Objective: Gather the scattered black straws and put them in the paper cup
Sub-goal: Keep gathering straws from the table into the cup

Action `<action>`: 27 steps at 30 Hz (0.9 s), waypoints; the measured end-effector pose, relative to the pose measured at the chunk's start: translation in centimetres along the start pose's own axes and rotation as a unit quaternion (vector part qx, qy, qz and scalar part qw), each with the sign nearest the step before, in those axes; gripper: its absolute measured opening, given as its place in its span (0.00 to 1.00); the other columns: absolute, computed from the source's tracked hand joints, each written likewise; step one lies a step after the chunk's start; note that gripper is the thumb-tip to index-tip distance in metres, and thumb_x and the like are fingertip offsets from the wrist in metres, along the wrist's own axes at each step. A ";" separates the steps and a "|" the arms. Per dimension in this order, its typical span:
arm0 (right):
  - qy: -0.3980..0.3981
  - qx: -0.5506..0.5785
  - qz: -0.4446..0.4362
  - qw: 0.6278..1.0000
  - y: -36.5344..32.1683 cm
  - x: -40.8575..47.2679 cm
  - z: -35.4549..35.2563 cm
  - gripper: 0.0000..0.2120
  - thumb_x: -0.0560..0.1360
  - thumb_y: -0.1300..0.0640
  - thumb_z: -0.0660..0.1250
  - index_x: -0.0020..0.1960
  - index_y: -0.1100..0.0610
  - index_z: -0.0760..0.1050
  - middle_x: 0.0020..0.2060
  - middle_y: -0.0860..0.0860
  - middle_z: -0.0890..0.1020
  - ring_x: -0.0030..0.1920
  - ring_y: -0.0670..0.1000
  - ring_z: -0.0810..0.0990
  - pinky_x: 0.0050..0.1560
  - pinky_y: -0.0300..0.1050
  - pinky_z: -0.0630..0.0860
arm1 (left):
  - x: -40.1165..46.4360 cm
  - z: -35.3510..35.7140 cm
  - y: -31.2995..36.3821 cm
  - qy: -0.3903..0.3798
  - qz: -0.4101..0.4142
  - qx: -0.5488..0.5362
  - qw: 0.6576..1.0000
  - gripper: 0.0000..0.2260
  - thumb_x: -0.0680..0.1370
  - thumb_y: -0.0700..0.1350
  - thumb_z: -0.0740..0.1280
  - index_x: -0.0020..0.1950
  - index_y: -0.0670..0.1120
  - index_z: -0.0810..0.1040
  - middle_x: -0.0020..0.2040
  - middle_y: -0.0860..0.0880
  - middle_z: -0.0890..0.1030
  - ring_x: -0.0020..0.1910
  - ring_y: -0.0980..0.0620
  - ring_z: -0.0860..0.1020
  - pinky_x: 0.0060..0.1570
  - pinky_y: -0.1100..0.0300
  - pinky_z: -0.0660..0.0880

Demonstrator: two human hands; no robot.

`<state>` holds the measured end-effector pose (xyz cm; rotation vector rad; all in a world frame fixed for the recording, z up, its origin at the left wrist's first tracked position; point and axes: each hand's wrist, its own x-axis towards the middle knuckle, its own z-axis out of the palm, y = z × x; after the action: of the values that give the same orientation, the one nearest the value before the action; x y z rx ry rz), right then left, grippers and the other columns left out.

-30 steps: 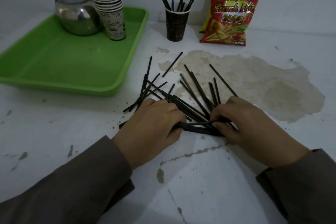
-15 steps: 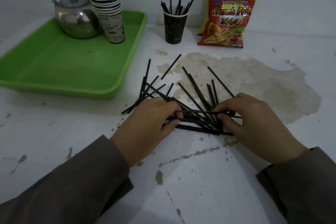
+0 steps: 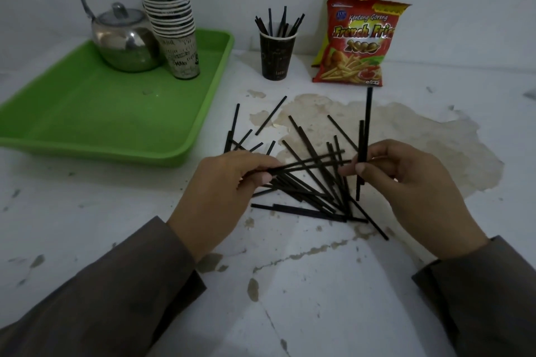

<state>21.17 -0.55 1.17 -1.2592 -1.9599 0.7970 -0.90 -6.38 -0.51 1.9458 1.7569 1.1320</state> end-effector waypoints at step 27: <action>0.136 0.130 -0.021 0.982 -8.6 22.1 1.5 0.03 0.70 0.62 0.69 0.42 0.61 0.80 0.39 0.60 0.84 0.43 0.59 0.82 0.49 0.58 0.79 | 21.2 -4.1 -0.3 0.172 -0.077 -0.249 0.950 0.07 0.77 0.35 0.62 0.50 0.42 0.79 0.45 0.47 0.80 0.47 0.52 0.78 0.47 0.66 0.73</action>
<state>8.60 16.75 11.55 -1.1030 -1.6027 0.7867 -5.04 12.25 9.49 1.3510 1.5347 1.7335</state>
